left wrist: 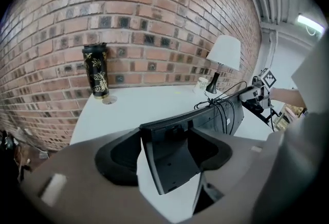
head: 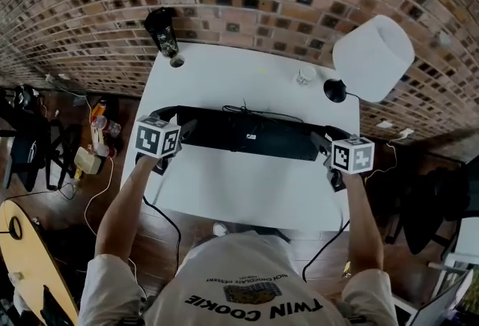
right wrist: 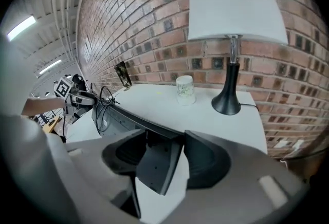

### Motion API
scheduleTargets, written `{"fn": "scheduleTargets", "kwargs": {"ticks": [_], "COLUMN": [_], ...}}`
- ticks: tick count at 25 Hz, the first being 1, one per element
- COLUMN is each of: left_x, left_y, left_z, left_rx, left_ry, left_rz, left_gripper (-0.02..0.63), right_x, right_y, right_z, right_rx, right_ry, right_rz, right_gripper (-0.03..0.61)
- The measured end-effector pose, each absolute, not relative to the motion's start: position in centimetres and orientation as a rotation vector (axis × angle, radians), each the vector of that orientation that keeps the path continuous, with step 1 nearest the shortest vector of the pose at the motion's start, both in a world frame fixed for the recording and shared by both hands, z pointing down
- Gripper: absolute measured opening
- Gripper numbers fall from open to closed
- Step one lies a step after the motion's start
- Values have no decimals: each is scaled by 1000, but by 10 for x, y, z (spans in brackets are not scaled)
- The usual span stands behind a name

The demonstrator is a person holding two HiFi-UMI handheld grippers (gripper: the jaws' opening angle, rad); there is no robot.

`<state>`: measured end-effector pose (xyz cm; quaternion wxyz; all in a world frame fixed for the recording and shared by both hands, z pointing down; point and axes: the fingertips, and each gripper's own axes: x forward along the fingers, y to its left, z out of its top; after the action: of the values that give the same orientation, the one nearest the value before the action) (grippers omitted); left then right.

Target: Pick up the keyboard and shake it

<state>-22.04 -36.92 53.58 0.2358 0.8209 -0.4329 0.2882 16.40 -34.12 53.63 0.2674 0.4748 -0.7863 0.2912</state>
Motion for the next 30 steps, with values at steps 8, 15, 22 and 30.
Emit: {"fn": "scheduleTargets", "kwargs": {"ticks": [8, 15, 22, 30], "left_x": [-228, -230, -233, -236], "left_y": [-342, -319, -297, -268], "left_z": [509, 501, 497, 498], "left_rx": [2320, 2369, 2414, 2463], "left_ry": [-1315, -1366, -1393, -1380], "left_rz": [746, 779, 850, 937], "left_gripper": [267, 242, 232, 227], "right_x": [158, 159, 156, 155], "right_y": [-311, -288, -264, -237], "right_z": [515, 508, 504, 507], "right_rx": [1316, 1322, 1330, 1310], "right_ry": [-2125, -2108, -2067, -1971], "right_rz": [610, 500, 387, 211], "right_gripper": [233, 233, 232, 221]}}
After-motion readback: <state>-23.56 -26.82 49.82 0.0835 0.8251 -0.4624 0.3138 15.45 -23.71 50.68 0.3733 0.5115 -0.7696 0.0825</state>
